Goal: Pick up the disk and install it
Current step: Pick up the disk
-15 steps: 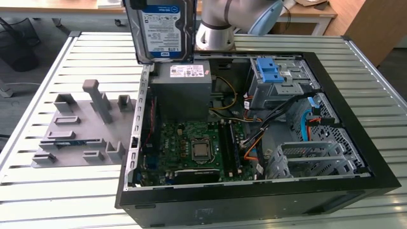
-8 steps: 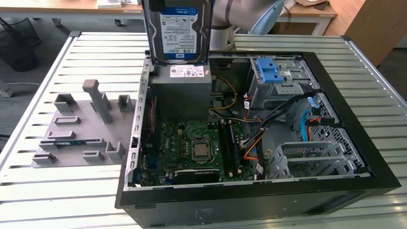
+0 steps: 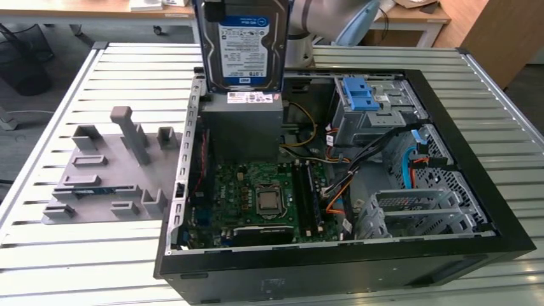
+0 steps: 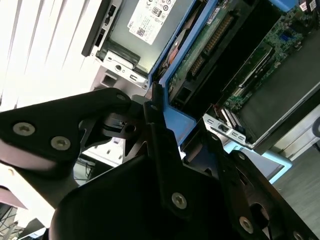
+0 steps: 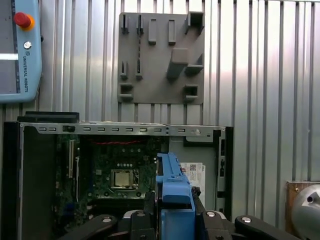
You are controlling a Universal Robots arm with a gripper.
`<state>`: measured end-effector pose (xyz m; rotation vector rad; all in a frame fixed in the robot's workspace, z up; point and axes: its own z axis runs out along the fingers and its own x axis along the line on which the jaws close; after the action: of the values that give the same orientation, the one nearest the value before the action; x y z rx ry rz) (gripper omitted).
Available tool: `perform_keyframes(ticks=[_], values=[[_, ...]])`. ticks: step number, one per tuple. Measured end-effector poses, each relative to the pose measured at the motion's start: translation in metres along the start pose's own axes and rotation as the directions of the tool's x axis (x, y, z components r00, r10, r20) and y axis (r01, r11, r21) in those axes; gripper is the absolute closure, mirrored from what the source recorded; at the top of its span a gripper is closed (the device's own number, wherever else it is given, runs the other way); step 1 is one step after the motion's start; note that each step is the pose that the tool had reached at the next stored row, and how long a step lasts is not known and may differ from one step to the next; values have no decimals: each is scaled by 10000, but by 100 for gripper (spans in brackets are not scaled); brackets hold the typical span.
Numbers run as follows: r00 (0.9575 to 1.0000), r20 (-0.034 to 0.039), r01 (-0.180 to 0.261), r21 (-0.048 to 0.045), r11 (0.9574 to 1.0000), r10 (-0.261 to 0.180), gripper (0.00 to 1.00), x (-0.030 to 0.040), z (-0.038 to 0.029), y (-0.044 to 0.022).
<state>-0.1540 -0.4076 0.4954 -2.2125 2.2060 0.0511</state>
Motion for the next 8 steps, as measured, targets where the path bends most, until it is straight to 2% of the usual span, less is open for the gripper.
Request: perform_keyframes(ticks=[4, 8], values=[[10000, -2, -7, -1, 10000, 7, 64, 64, 29, -35], [10000, -1, -7, 0, 10000, 7, 64, 177, 41, -47]])
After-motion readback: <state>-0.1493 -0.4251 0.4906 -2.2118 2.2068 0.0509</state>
